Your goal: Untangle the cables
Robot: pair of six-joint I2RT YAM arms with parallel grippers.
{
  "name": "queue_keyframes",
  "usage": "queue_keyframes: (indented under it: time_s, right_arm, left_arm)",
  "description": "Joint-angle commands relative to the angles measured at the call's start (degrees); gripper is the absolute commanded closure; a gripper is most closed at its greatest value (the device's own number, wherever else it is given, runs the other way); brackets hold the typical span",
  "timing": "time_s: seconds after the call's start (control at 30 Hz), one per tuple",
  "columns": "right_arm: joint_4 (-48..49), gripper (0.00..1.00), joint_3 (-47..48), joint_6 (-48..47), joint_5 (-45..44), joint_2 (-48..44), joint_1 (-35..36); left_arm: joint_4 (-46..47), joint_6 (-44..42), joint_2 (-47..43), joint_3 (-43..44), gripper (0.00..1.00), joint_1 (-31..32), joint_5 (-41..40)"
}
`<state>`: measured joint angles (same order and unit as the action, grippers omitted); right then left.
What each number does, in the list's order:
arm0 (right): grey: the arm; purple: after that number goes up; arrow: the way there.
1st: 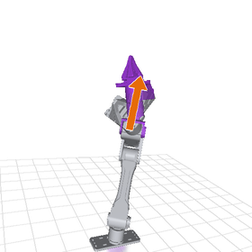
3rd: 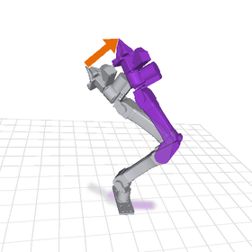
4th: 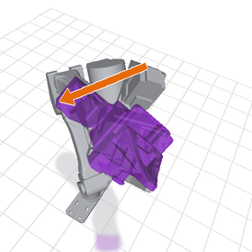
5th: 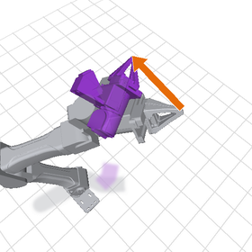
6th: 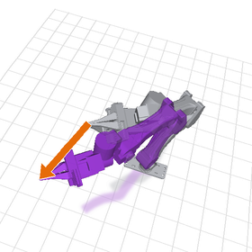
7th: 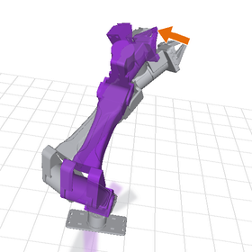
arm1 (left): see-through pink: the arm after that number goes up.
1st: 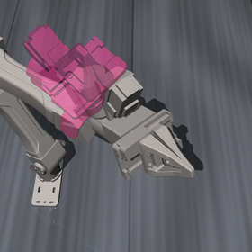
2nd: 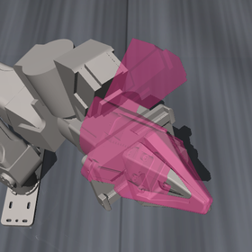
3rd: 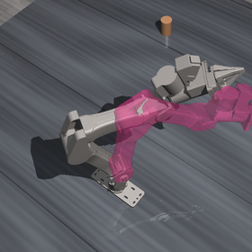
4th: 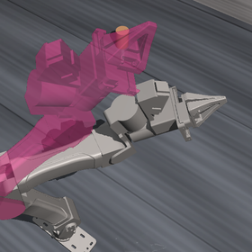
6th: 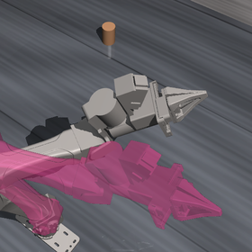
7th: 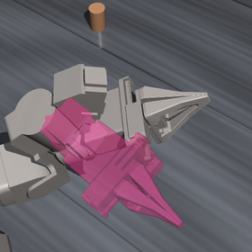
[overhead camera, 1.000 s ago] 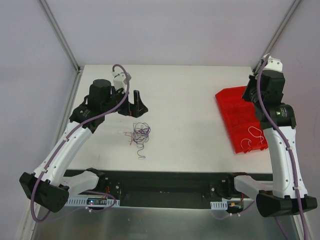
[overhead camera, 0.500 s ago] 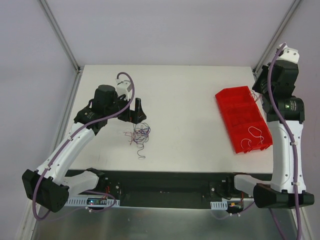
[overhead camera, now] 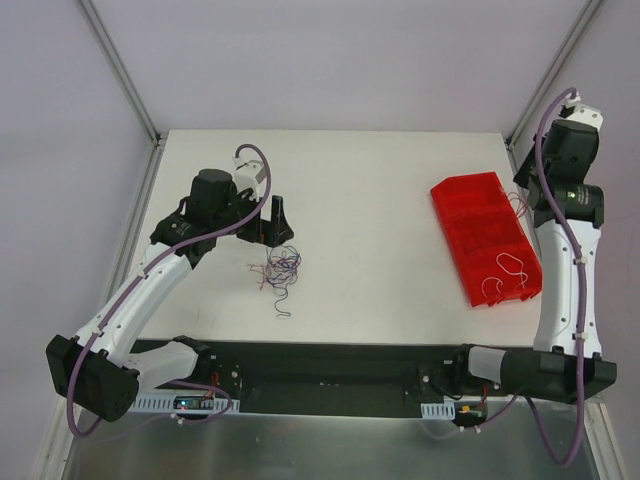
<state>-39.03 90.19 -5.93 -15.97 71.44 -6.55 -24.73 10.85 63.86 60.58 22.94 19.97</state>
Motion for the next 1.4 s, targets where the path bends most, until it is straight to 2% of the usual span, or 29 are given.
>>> queue_keyframes:
  time_s: [0.0, 0.17, 0.4, 0.67, 0.93, 1.17, 1.37]
  right_arm:
    - [4.22, 1.0, -3.79, 1.54, 1.29, 0.98, -0.92]
    - [6.5, 1.0, -9.14, 2.68, 0.85, 2.91, -1.01]
    - [14.67, 1.0, -18.82, 3.65, 2.86, 7.39, -2.85]
    - [19.77, 1.0, -20.14, 4.97, 7.7, 16.53, -5.14]
    - [17.84, 1.0, -19.87, 9.62, 9.9, 23.48, -6.11]
    - [19.68, 1.0, -25.59, 9.63, 4.55, 23.75, -6.81]
    - [19.87, 1.0, -23.93, 8.48, 4.54, 27.08, -7.34]
  left_arm:
    - [1.35, -1.1, 0.13, 0.24, 0.01, 0.53, 1.48]
    - [1.35, -1.18, -0.13, 0.24, 0.01, 0.53, 1.39]
    - [1.44, -1.27, -0.22, 0.16, 0.01, 0.53, 1.48]
    - [1.44, -1.36, -0.31, 0.16, 0.01, 0.53, 1.3]
    - [1.44, -1.54, -0.57, 0.16, 0.01, 0.53, 1.13]
    - [1.44, -1.45, -0.49, 0.07, 0.01, 0.53, 1.13]
    - [1.44, -1.62, -0.22, -0.02, 0.01, 0.53, 1.22]
